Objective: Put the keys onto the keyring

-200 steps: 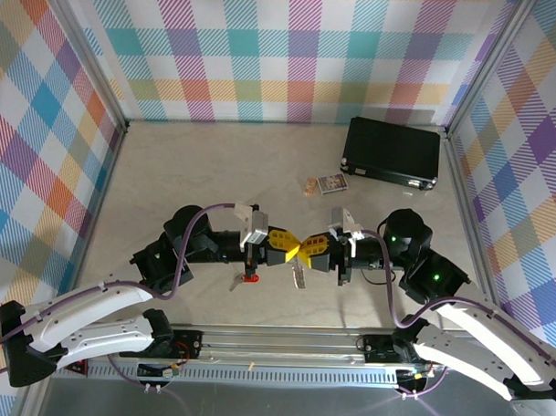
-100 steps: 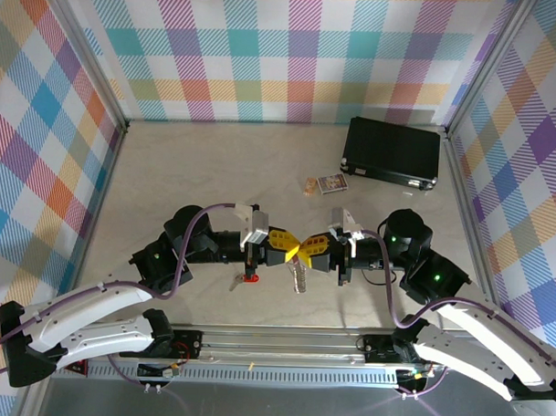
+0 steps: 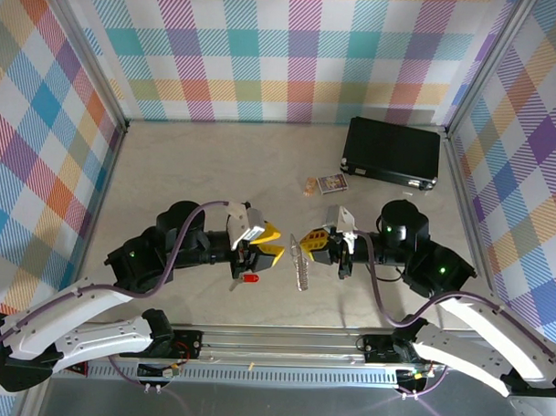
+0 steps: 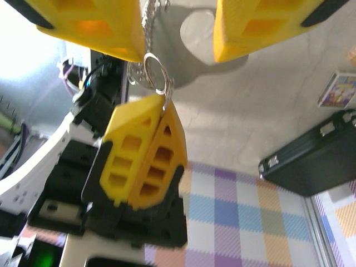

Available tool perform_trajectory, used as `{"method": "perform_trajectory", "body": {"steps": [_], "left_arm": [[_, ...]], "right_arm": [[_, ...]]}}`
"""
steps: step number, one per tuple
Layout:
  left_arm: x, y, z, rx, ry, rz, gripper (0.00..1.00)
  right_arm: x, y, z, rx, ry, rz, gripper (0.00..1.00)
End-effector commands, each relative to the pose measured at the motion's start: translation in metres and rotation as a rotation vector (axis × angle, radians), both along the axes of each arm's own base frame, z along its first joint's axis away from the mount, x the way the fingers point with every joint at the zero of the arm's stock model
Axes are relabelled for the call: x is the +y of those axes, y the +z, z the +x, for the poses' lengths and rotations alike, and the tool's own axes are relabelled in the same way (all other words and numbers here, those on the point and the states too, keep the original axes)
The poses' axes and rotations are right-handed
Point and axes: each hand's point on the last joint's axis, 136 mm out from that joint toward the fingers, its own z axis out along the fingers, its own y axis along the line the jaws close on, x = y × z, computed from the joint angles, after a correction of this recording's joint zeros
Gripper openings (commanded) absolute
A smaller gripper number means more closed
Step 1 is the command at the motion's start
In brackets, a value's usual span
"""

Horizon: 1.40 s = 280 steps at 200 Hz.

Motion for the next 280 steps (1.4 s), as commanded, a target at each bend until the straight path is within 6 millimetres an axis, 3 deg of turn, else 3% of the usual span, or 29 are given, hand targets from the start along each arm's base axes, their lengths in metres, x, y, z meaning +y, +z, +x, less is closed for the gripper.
{"method": "perform_trajectory", "body": {"steps": [1, 83, 117, 137, 149, 229, 280], "left_arm": [[0.004, -0.012, -0.001, 0.012, 0.000, 0.093, 0.33], [0.003, -0.008, -0.001, -0.022, -0.007, 0.084, 0.35], [0.000, -0.008, -0.002, -0.029, -0.022, 0.067, 0.66], [0.000, -0.009, -0.006, -0.021, -0.039, 0.057, 0.91], [-0.002, -0.010, -0.008, -0.014, -0.055, 0.052, 1.00], [-0.022, -0.014, -0.008, -0.008, -0.125, 0.043, 1.00], [-0.024, -0.022, -0.012, 0.026, -0.152, 0.058, 0.84]], "right_arm": [[-0.003, 0.008, 0.006, -0.070, -0.016, -0.034, 0.00], [0.005, 0.002, 0.007, -0.053, -0.011, -0.149, 0.00], [0.004, 0.002, 0.006, -0.049, -0.019, -0.149, 0.00], [0.005, 0.004, 0.003, -0.052, -0.008, -0.137, 0.00], [0.006, 0.004, 0.003, -0.051, -0.004, -0.137, 0.00], [0.009, 0.005, 0.002, -0.051, 0.003, -0.122, 0.00], [0.010, 0.003, 0.005, -0.057, -0.011, -0.112, 0.00]]}}
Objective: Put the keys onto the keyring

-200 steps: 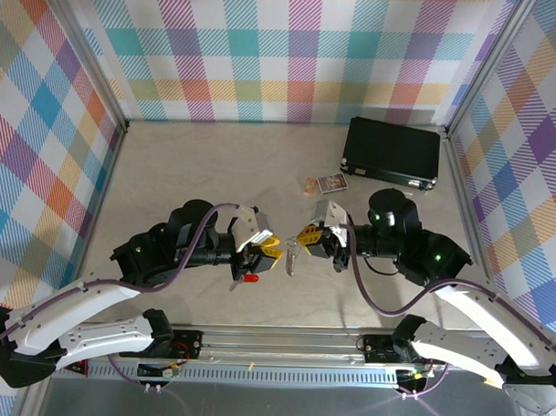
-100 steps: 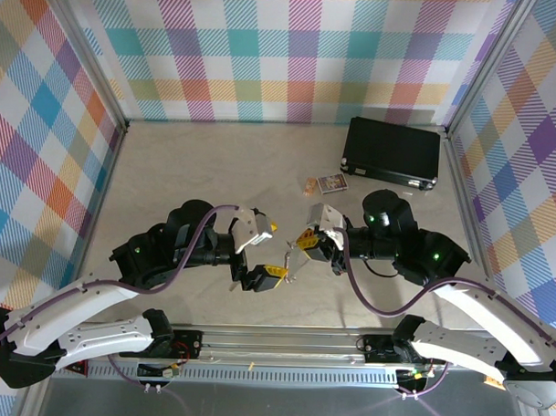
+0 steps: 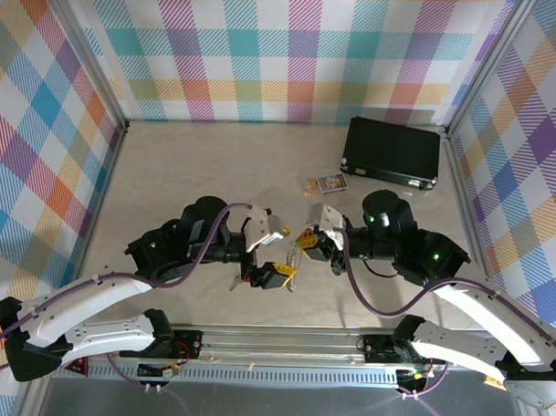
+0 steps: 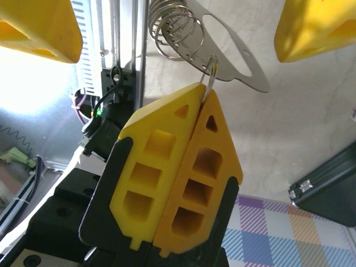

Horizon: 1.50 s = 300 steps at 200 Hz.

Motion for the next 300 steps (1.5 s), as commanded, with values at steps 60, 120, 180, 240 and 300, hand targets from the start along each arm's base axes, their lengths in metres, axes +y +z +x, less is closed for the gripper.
{"method": "perform_trajectory", "body": {"steps": [60, 120, 180, 240, 300], "left_arm": [[0.015, 0.014, 0.011, -0.073, 0.097, 0.012, 0.49], [0.010, 0.015, 0.015, -0.081, 0.097, 0.029, 0.29], [0.003, 0.013, 0.019, -0.079, 0.091, 0.047, 0.20], [0.003, 0.003, 0.021, -0.075, 0.096, 0.068, 0.16], [0.005, -0.003, 0.013, -0.057, 0.068, 0.057, 0.16]], "right_arm": [[0.002, 0.008, -0.005, -0.032, 0.025, 0.020, 0.00], [0.004, 0.004, -0.002, -0.047, 0.009, -0.017, 0.00], [0.009, 0.005, -0.005, -0.054, 0.034, -0.027, 0.00], [0.012, 0.004, -0.008, -0.051, 0.046, -0.025, 0.00], [0.015, 0.006, -0.017, -0.051, 0.096, -0.007, 0.00]]}}
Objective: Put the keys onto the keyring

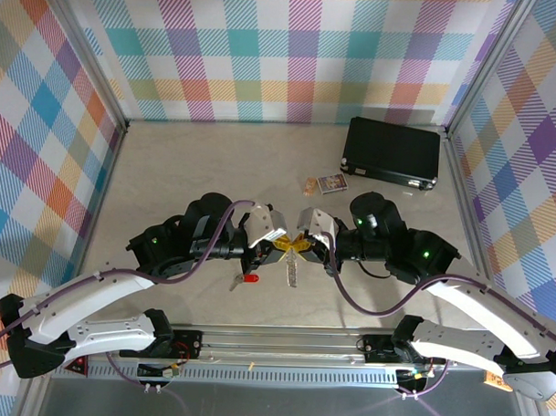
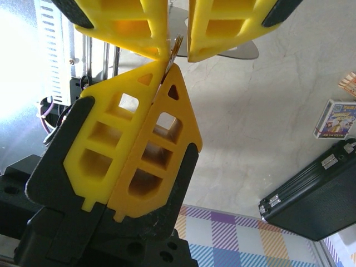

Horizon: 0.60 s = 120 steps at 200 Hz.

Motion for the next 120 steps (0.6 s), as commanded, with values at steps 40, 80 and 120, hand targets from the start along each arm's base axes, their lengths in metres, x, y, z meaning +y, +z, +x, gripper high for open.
{"method": "perform_trajectory", "body": {"steps": [40, 80, 120], "left_arm": [[0.001, 0.006, -0.014, -0.002, -0.054, -0.059, 0.17], [0.002, 0.004, -0.019, 0.013, -0.071, -0.059, 0.16], [0.009, 0.004, -0.025, 0.031, -0.071, -0.067, 0.16]], "right_arm": [[0.008, 0.026, -0.030, -0.041, 0.158, 0.091, 0.00], [0.009, 0.025, -0.033, -0.049, 0.169, 0.088, 0.00], [0.009, 0.023, -0.030, -0.060, 0.158, 0.088, 0.00]]}}
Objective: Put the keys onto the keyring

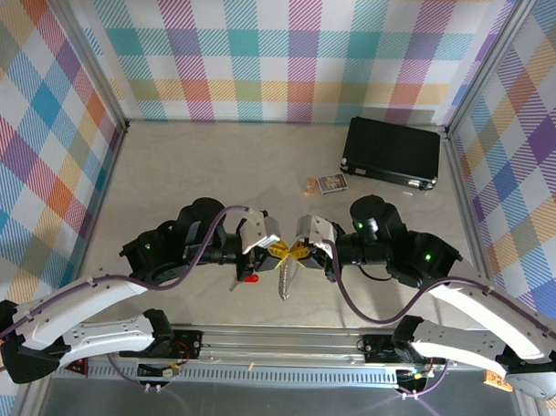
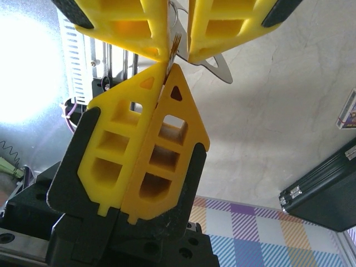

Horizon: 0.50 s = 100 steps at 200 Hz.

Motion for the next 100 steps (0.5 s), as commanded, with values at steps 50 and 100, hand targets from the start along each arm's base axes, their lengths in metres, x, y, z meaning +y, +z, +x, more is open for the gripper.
{"method": "perform_trajectory", "body": {"steps": [50, 100], "left_arm": [[0.0058, 0.0026, -0.0105, 0.019, -0.014, -0.033, 0.27], [0.0021, 0.0031, -0.0083, 0.010, -0.016, -0.038, 0.24]], "right_arm": [[0.0061, 0.0173, -0.0163, -0.035, 0.096, 0.072, 0.00], [0.0082, 0.0149, -0.0204, -0.029, 0.117, 0.066, 0.00]]}}
